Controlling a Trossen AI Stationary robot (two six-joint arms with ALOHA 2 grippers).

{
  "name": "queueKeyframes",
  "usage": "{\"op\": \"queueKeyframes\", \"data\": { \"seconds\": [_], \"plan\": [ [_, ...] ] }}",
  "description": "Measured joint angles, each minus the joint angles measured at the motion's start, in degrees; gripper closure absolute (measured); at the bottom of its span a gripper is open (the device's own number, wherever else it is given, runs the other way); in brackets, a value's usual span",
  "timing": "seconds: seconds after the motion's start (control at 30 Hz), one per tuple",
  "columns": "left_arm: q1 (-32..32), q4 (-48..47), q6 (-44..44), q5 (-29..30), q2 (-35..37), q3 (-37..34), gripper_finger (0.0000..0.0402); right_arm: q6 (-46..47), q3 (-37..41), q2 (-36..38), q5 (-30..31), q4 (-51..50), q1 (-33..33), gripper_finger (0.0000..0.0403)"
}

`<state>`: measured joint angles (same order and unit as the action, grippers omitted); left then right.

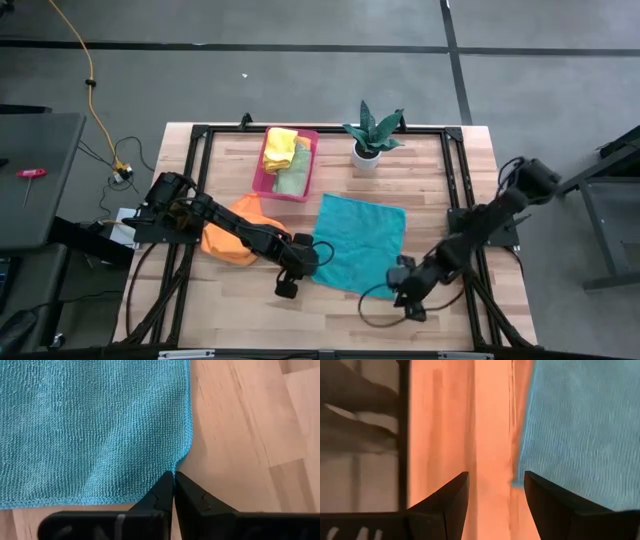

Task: Fold microfiber towels
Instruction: Fold the blue microfiber cloth

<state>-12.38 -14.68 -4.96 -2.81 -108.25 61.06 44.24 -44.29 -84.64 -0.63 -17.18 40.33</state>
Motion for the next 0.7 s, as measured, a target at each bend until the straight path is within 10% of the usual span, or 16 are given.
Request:
{"op": "queueKeyframes", "data": {
  "seconds": [0.7],
  "plan": [
    [0.0,0.0,-2.0,0.0,0.0,0.0,0.0401,-6.8,-15.0,-17.4,1.8,-16.9,0.6,0.0220]
  ]
}}
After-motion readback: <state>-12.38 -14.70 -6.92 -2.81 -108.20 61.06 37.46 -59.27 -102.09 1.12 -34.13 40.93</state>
